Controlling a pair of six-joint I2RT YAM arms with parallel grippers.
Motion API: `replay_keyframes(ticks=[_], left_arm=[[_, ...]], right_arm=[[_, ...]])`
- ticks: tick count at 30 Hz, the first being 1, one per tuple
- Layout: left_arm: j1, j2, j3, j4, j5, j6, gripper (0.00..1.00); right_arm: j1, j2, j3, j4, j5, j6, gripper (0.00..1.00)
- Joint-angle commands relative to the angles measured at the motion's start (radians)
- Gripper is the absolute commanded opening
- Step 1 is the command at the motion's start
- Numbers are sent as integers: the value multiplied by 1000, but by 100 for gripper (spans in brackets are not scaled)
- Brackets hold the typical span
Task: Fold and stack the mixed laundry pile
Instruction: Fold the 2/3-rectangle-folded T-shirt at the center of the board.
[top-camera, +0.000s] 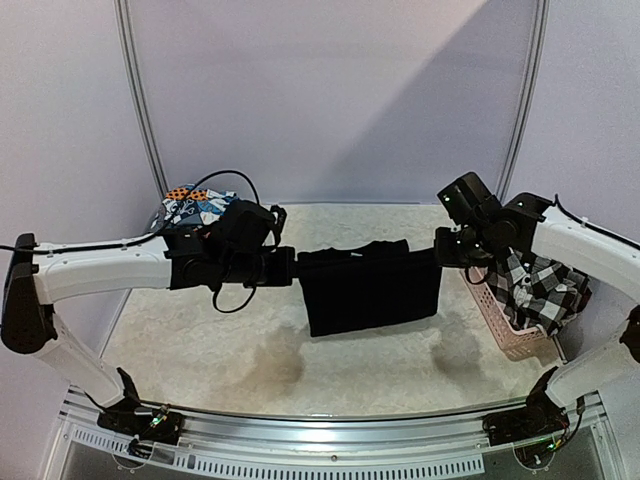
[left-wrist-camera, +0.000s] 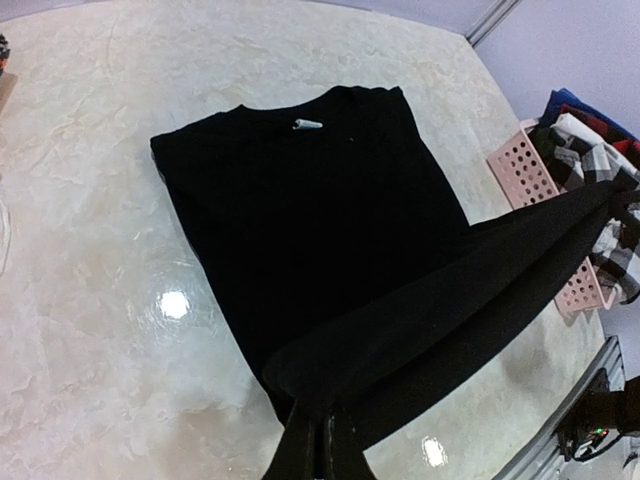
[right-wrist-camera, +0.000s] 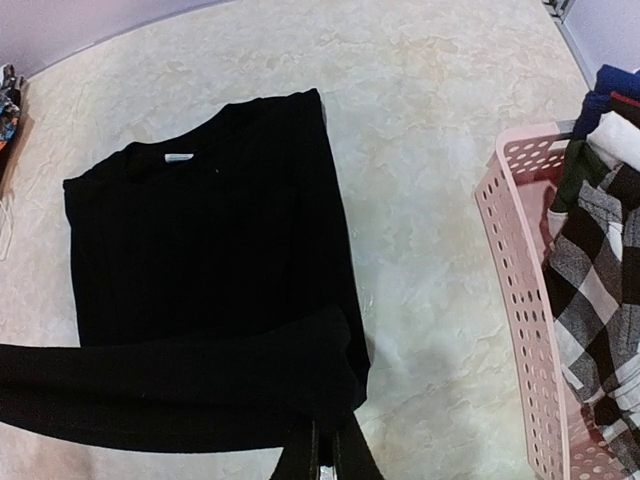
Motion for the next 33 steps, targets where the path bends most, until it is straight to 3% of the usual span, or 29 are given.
replay_keyframes(ticks=[1,9,18,33], left_arm=[[87,47,39,-92,-3,47,0],[199,148,131,-109,82,92,0],[305,379,298,-140,177,140,0],[366,587,471,-154,247,195,0]], right_arm=[[-80,79,63,-16,54,-66,0],[-146,256,240,5,22,-128,0],[-198,482,395,47,-10,-159,0],[-265,705,535,57,-68,-190,0]])
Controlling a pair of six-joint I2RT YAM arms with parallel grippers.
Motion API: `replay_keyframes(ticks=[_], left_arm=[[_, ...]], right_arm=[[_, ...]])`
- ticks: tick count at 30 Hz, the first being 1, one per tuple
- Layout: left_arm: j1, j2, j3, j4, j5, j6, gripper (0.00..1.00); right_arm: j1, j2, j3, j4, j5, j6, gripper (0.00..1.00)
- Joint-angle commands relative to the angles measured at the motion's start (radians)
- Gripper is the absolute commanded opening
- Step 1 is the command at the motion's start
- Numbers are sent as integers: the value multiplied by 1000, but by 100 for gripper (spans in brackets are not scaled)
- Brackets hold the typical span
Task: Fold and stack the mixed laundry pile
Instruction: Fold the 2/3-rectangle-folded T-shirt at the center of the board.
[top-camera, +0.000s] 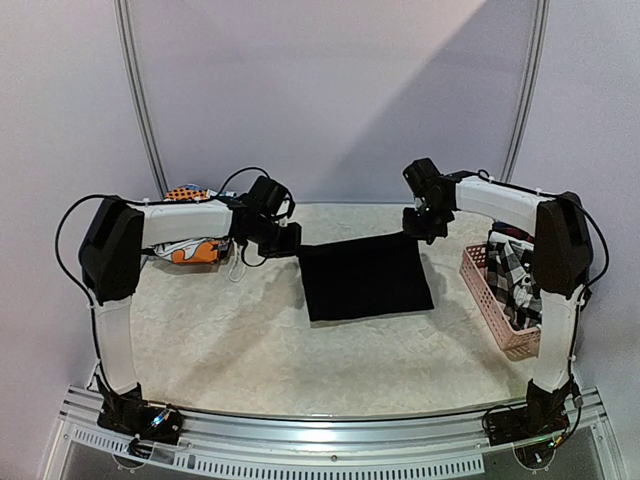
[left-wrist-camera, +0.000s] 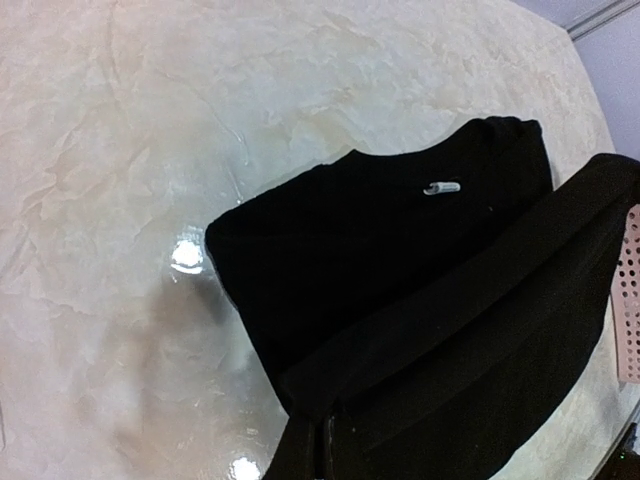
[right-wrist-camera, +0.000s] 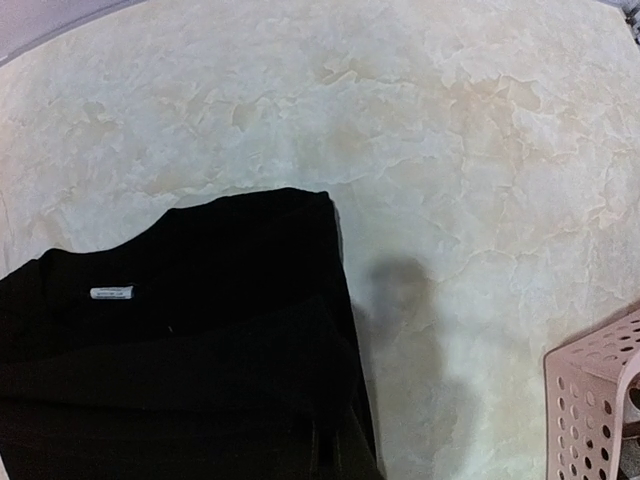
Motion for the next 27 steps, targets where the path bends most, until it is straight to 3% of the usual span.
replay_keyframes(ticks=[1,8,10,11,13,14,16,18,21,27], left_arm=[[44,45,48,-92,-33,34,0],[59,68,82,-75,-16,46,3],[65,87,124,-92,-14,55,8],[69,103,155,-114,-23,68,13],[78,140,238,-163,-51,104,52],[84,161,297,-207,-68,122,68],[104,193,397,-293,-118,130,88],[124,173,424,-311,-102,127,91],[126,79,341,-254,-103,147,92],[122,-21,192,-187,15,182,76]], right_arm=[[-51,52,35,-14,57,-11,0],[-75,85,63,5,37,-3,3],[-84,99,94,9,27,8,10],[-92,105,116,14,20,11,24],[-120,134,171,30,-6,21,55],[-140,146,207,25,-39,39,59],[-165,168,270,33,-107,64,65],[-171,160,297,30,-119,58,66],[-169,97,233,78,-168,39,66],[-128,-99,-45,282,-393,-53,60]])
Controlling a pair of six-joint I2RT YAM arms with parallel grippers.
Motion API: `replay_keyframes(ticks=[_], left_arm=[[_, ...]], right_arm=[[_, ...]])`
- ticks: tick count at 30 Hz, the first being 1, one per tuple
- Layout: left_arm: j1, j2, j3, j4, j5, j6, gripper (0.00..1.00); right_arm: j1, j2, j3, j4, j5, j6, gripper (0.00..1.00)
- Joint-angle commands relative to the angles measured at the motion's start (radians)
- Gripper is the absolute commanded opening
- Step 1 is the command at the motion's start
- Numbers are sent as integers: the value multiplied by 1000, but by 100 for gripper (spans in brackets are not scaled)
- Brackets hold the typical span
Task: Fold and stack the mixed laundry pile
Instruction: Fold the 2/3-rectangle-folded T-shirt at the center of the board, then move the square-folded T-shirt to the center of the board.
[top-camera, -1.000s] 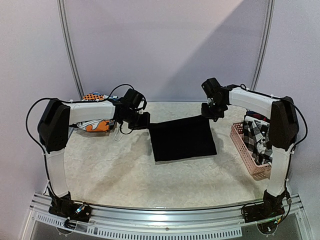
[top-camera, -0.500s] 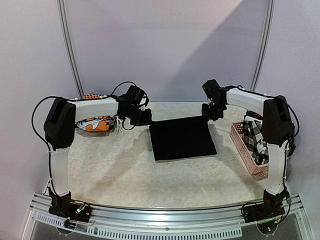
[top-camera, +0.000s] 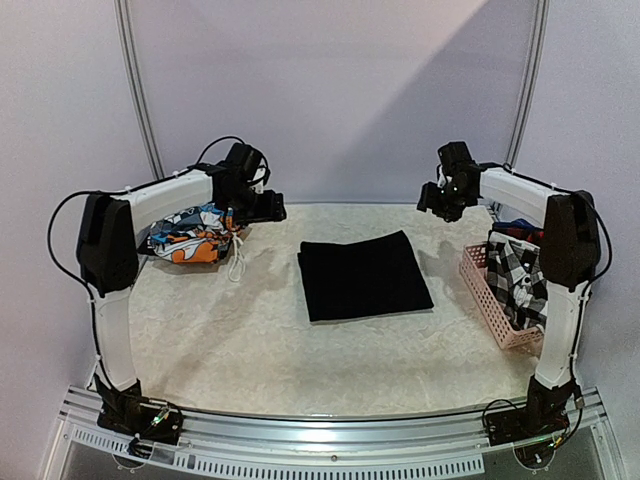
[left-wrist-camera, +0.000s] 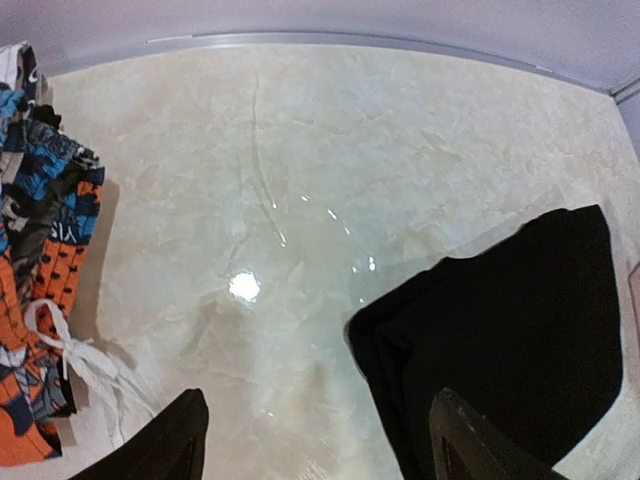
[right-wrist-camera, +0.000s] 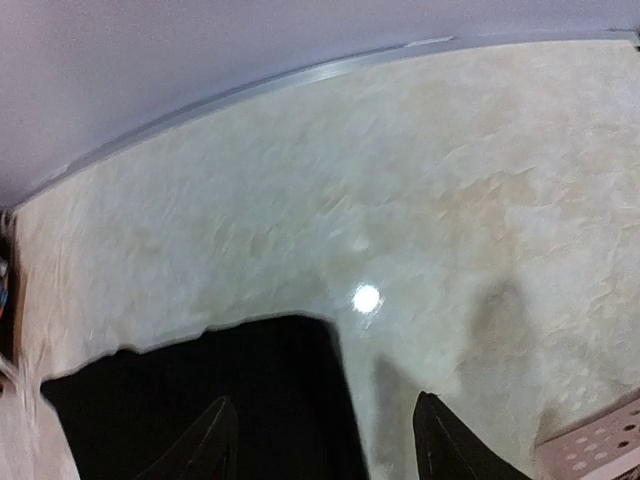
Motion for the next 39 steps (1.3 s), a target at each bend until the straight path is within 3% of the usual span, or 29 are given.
replay_keyframes(ticks=[1,5,14,27,39], left_arm=[[-19,-74,-101,31,97,34,75],[-43,-139,-235,71,113,17,75],[-139,-221,-512,222,196,-17,78],[-235,-166,-625,411,245,-122,78],[-267,-77,-648,477,237,-183,51]], right_arm=[[53,-133,-132,124,-203,-71,58],[75,-161,-236,130,-299,-101,54],[124,-196,-454,187,-343,-122,52],[124,-164,-663,286,-321,-84,51],[125,-135,-733,304,-288,-64,51]])
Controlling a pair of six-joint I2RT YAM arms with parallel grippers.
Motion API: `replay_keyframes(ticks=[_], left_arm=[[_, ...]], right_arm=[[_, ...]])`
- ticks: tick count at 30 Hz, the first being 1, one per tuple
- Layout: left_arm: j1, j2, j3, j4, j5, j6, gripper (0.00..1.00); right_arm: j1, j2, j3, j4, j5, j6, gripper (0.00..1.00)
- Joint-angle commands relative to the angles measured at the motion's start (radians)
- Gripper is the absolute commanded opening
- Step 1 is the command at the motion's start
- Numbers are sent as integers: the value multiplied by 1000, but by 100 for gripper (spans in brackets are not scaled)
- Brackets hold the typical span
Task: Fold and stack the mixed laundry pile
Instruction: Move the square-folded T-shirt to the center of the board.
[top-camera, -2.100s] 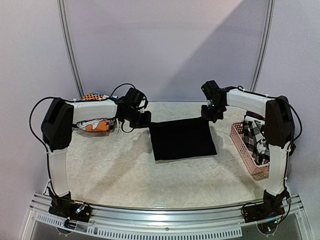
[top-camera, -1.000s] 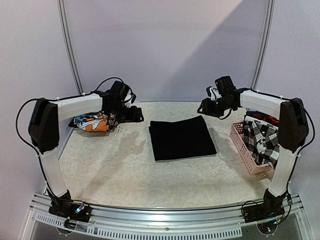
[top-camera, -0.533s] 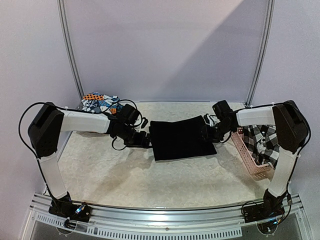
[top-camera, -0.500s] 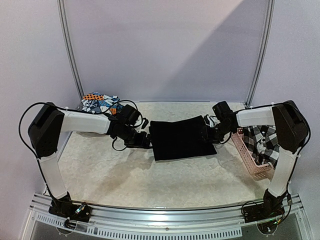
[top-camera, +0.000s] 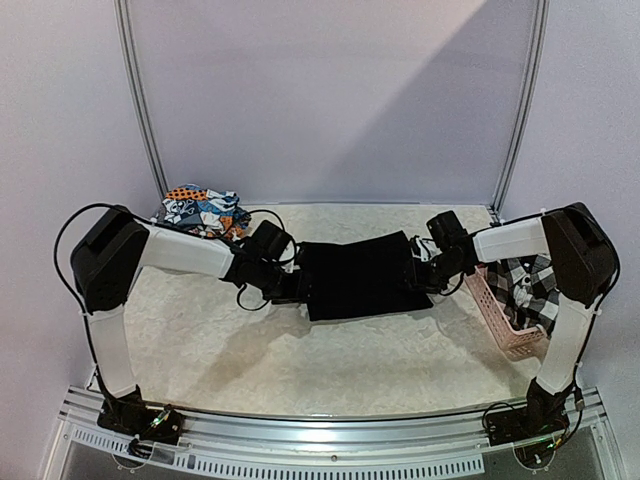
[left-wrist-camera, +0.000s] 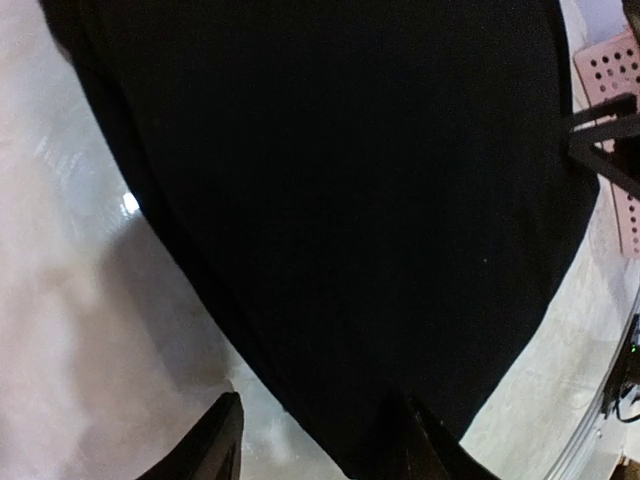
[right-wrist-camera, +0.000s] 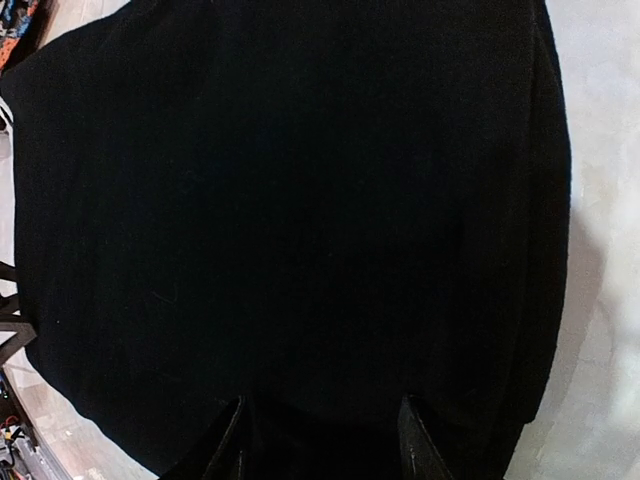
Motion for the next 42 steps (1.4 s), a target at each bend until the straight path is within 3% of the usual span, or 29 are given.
replay_keyframes(ticks=[1,6,11,19,26,28,30,34,36,38,42], left_arm=[[-19,46,-25,41,3,-22,45],[-31,57,-33,58,4,-34,34],[-39,57,-36,45,-16,-37,1],[-106,-39,-141,20,-92,-19,0],[-211,-188,-307,-19,-165,-56,0],[-244,-224,-335,-38,-180,-68,1],[-280,-270,-355,-58,-199,-78,10],[-335,-392,-347,-159,-292,-61,58],[-342,-457,-348,-192,-357,-45,73],[-339,-503,-348,-215,-427,-18,79],[-320,-544,-353,-193,-515,14,78]], right_arm=[[1,30,-57,-20,47,18,51],[1,19,-98,-8,54,33,51],[1,3,-160,18,61,59,50],[52,-96,-377,126,54,194,47],[173,-320,-587,77,162,299,47],[218,-447,-636,34,198,329,48],[260,-572,-679,1,197,365,49],[310,-799,-682,-75,175,388,52],[313,-885,-661,-122,189,381,56],[313,-955,-630,-163,222,369,61],[316,-967,-538,-217,259,338,64]])
